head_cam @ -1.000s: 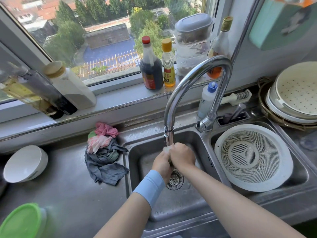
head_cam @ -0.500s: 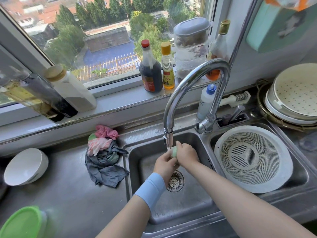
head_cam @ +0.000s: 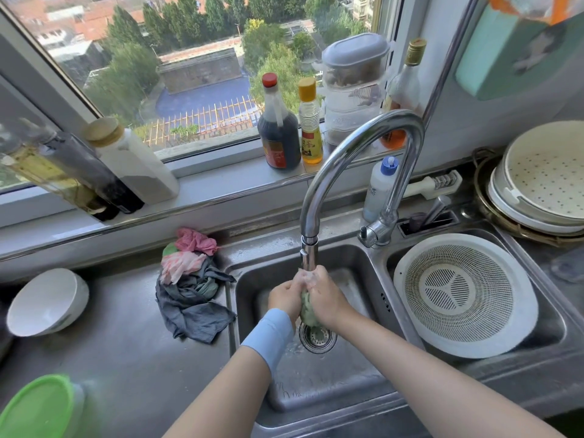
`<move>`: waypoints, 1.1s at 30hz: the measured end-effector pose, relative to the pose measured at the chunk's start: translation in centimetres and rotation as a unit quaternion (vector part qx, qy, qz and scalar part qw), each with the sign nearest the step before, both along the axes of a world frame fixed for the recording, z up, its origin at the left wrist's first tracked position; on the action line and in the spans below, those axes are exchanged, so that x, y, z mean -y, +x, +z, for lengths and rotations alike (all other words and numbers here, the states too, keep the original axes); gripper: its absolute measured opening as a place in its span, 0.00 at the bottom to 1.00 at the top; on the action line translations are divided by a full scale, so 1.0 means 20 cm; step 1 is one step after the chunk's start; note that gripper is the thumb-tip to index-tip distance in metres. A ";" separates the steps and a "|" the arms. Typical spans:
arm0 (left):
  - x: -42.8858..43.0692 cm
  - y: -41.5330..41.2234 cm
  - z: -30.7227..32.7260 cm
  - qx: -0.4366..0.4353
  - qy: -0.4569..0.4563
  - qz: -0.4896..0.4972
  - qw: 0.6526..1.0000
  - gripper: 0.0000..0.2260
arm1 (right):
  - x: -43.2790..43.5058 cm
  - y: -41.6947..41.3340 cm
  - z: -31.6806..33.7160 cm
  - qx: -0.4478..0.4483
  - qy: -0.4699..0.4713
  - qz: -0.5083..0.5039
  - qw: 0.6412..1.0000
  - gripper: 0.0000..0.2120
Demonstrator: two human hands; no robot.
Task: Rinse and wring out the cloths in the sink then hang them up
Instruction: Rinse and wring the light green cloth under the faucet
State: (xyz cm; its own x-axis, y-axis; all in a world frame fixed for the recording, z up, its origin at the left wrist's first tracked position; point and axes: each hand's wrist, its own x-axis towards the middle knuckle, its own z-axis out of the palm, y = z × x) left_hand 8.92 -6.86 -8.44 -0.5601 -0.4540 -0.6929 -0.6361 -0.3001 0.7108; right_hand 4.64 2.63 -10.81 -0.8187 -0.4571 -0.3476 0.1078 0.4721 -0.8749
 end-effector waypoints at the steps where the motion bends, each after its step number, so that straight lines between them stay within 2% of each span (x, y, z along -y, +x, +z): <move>1: -0.01 0.01 -0.01 -0.022 0.029 0.012 0.999 0.11 | 0.01 -0.02 0.01 0.014 0.016 -0.031 0.999 0.10; 4: -0.02 0.06 0.01 -0.066 0.133 0.046 0.988 0.14 | 0.06 -0.08 0.03 0.046 0.059 -0.084 0.994 0.09; 7: -0.03 0.10 0.03 -0.049 0.231 -0.012 0.972 0.18 | 0.11 -0.09 0.02 0.033 0.103 -0.105 0.989 0.14; 10: -0.06 0.10 0.07 -0.110 0.301 0.010 0.947 0.17 | 0.13 -0.10 0.00 0.046 0.117 -0.167 0.978 0.18; 13: -0.05 0.07 0.05 -0.140 0.233 0.071 0.960 0.17 | 0.14 -0.10 0.02 0.074 0.089 -0.191 0.975 0.21; 16: -0.01 0.04 0.02 -0.124 0.181 0.126 0.967 0.13 | 0.12 -0.05 0.03 0.082 0.072 -0.125 0.986 0.13; 19: 0.04 0.00 0.00 -0.123 0.205 0.173 0.955 0.11 | 0.03 0.04 0.05 0.075 0.056 -0.039 0.995 0.17; 22: 0.06 -0.02 -0.01 -0.113 0.256 0.206 0.938 0.14 | 0.00 0.13 0.06 0.006 0.092 0.033 0.995 0.15; 25: 0.02 0.00 -0.02 -0.131 0.293 0.190 0.928 0.13 | 0.05 0.09 0.10 -0.101 0.185 -0.003 0.978 0.20; 28: -0.03 0.03 -0.02 -0.158 0.309 0.118 0.930 0.14 | 0.07 -0.03 0.11 -0.056 0.245 -0.120 0.960 0.19; 30: -0.06 0.05 -0.02 -0.165 0.299 0.065 0.938 0.15 | 0.04 -0.08 0.09 -0.015 0.259 -0.172 0.950 0.23; 33: -0.04 0.05 -0.01 -0.161 0.293 0.051 0.941 0.11 | 0.06 -0.02 0.08 -0.024 0.263 -0.145 0.954 0.25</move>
